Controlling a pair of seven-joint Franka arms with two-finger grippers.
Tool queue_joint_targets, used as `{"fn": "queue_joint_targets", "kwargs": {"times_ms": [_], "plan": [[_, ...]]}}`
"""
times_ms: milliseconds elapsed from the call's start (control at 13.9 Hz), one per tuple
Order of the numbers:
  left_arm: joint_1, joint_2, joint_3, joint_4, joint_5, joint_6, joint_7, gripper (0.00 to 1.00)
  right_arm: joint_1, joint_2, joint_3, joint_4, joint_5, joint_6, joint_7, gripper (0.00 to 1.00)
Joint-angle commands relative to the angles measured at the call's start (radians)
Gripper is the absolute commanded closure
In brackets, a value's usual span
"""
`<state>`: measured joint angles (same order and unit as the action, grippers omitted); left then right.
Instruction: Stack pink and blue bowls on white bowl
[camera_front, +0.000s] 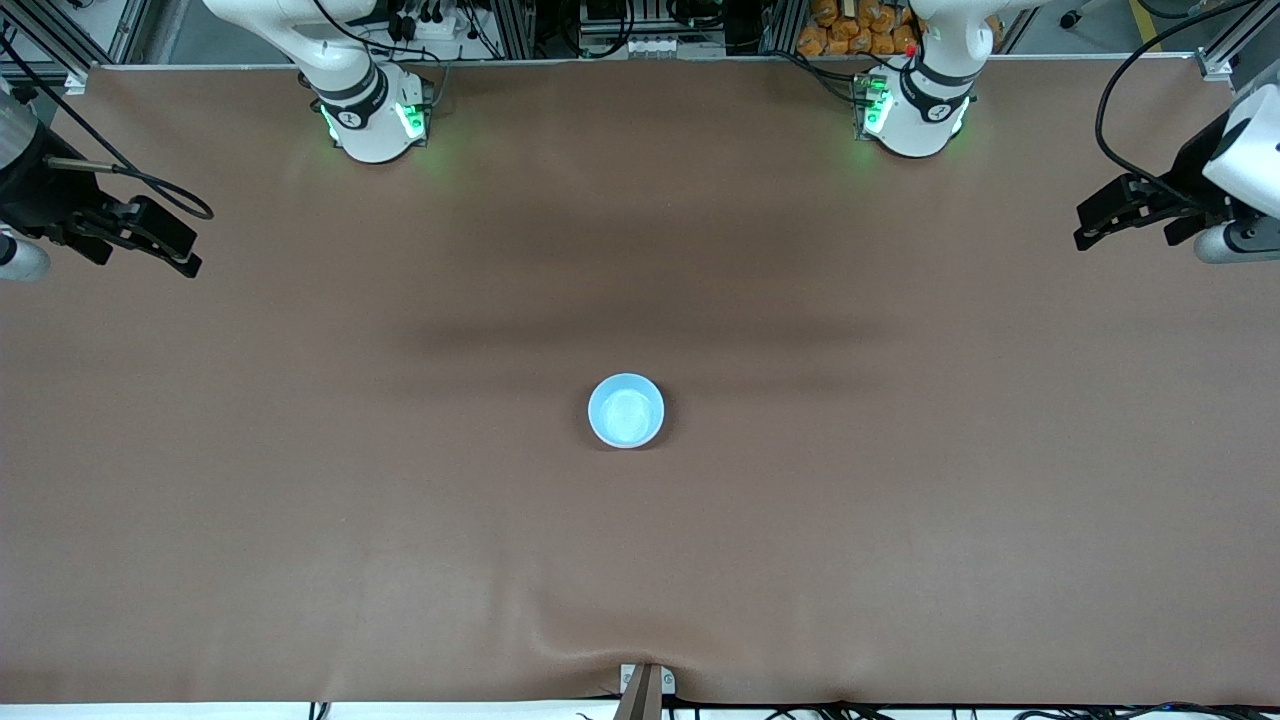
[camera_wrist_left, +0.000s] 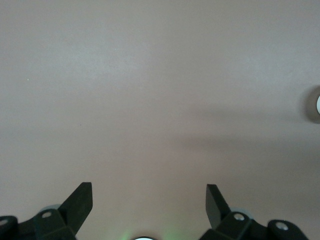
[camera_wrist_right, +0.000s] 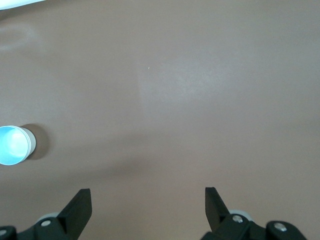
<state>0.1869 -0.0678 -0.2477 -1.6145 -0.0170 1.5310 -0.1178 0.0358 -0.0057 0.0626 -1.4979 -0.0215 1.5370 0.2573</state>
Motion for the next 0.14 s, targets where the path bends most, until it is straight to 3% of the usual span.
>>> {"fn": "queue_joint_targets", "kwargs": {"times_ms": [0, 72], "plan": [[0.011, -0.015, -0.004, 0.024, -0.02, -0.029, 0.015, 0.0, -0.005, -0.002, 0.005, 0.013, -0.023, -0.005, -0.054, 0.0], [0.011, -0.015, -0.004, 0.024, -0.02, -0.031, 0.017, 0.0, -0.008, -0.002, 0.005, 0.011, -0.023, -0.005, -0.102, 0.0]]}}
